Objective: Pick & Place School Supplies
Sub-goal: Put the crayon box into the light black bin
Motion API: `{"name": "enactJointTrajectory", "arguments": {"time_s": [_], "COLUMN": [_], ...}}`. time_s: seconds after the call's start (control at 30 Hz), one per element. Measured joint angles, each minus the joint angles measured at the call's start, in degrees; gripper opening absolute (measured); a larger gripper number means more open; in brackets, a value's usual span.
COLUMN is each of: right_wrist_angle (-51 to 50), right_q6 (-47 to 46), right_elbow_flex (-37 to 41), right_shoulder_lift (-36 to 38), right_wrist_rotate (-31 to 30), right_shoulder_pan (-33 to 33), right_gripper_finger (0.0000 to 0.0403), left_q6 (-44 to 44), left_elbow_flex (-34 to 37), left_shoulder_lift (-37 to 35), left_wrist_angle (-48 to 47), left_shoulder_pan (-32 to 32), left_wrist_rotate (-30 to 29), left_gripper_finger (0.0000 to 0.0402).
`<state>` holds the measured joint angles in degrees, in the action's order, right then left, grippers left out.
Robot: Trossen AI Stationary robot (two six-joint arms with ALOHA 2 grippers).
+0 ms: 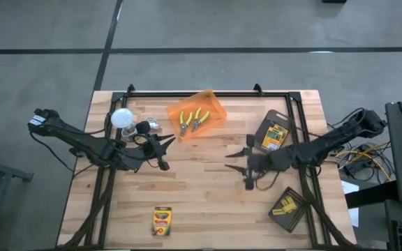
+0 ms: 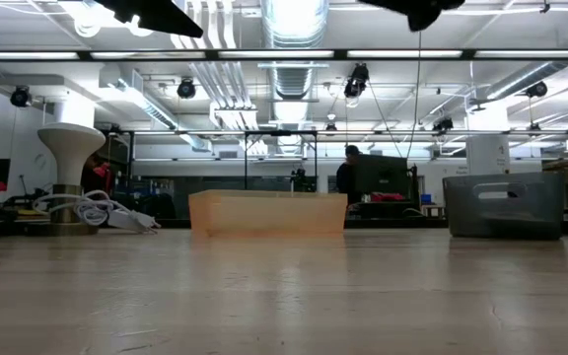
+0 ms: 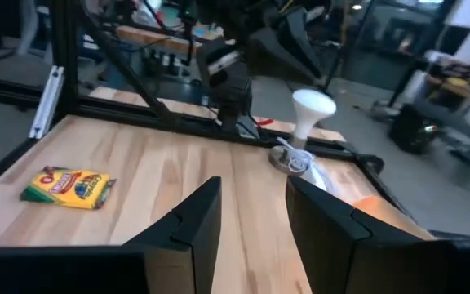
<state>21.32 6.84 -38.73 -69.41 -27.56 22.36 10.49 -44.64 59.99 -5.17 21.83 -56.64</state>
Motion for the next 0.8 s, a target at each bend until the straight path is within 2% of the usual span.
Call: {"name": "enactJointTrajectory", "arguments": {"time_s": [0.2, 0.27, 0.43, 0.57, 0.8], "right_wrist_angle": [-0.2, -1.9, -11.0, -18.2, -20.1], "right_q6": [-0.6, -0.6, 0.5, 0.7, -2.3], "right_elbow_flex": [4.1, 4.4, 4.3, 4.4, 5.8], "right_shoulder_lift": [6.4, 9.6, 19.0, 24.0, 25.1], "right_wrist_rotate": [22.1, 26.2, 27.4, 27.5, 27.6], "right_shoulder_pan": [-11.0, -14.6, -20.1, -20.6, -20.4], "right_gripper_finger": [0.0137, 0.0137, 0.0137, 0.0137, 0.0137], "left_q6": [0.0, 0.0, 0.0, 0.0, 0.0], "left_elbow_flex": [0.0, 0.0, 0.0, 0.0, 0.0], "left_shoulder_lift": [0.0, 0.0, 0.0, 0.0, 0.0], "left_wrist_angle": [0.0, 0.0, 0.0, 0.0, 0.0], "left_shoulder_pan": [0.0, 0.0, 0.0, 0.0, 0.0], "left_wrist_rotate": [0.0, 0.0, 0.0, 0.0, 0.0], "left_gripper_finger": [0.0053, 0.0053, 0.0053, 0.0053, 0.0053]}}
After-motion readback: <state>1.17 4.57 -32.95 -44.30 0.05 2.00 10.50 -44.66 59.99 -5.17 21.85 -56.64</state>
